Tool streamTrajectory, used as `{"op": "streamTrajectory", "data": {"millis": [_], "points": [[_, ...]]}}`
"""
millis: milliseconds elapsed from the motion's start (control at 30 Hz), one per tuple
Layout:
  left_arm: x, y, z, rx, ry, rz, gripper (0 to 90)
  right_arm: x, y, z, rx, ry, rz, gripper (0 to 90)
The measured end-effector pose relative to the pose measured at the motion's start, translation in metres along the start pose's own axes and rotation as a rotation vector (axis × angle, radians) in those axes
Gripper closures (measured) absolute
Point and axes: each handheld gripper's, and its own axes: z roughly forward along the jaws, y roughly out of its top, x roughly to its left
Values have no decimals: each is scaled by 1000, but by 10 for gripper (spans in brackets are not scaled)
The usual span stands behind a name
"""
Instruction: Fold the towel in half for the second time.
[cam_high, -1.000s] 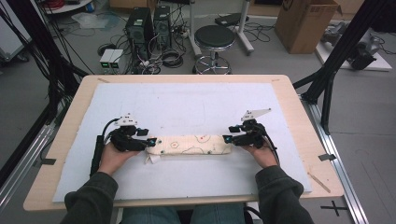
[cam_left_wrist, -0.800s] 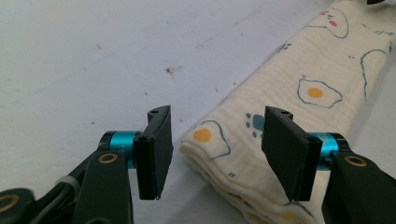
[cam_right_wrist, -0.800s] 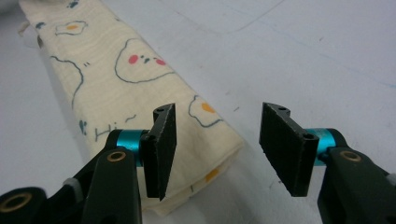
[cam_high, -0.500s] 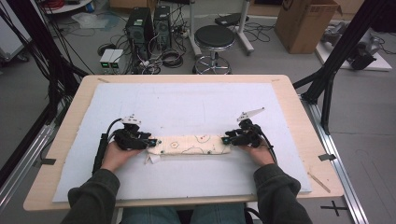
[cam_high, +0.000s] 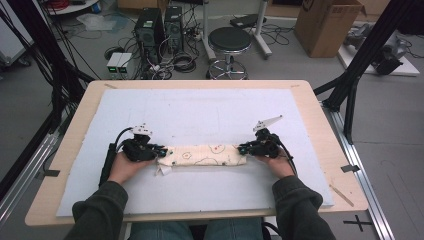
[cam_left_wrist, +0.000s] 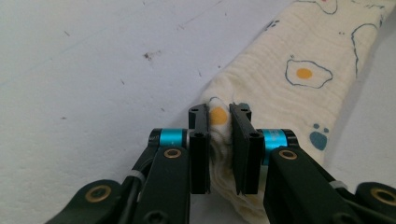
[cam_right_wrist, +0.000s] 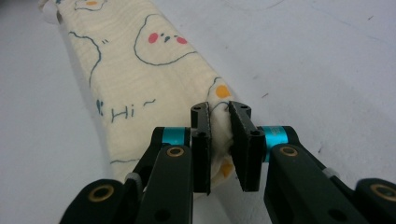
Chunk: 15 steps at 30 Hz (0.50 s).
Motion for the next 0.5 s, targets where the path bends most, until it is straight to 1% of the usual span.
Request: {"op": "streamTrajectory", "data": {"millis": [100,167,267,300,367,433,500], "points": [[-1,2,-2,-14,13,4,786,1,1,-3,-9,-4,-3,797],[-1,3,-4,-33,22,3,787,2,2,-5,-11,-13,-11,797],[0,6,-6,-43,38,-3,787,4,7,-6,-10,-23,-21,797],[0,8,-7,-44,44,-1,786,4,8,-7,-19,-31,-26,799],[1,12,-8,-57,51,-1,786,3,11,-8,-17,-33,-23,801],[3,14,-8,-74,61,-12,786,2,14,-9,-20,-41,-17,801],[6,14,-8,-77,73,-19,786,0,18,-10,-29,-47,-14,802]]}}
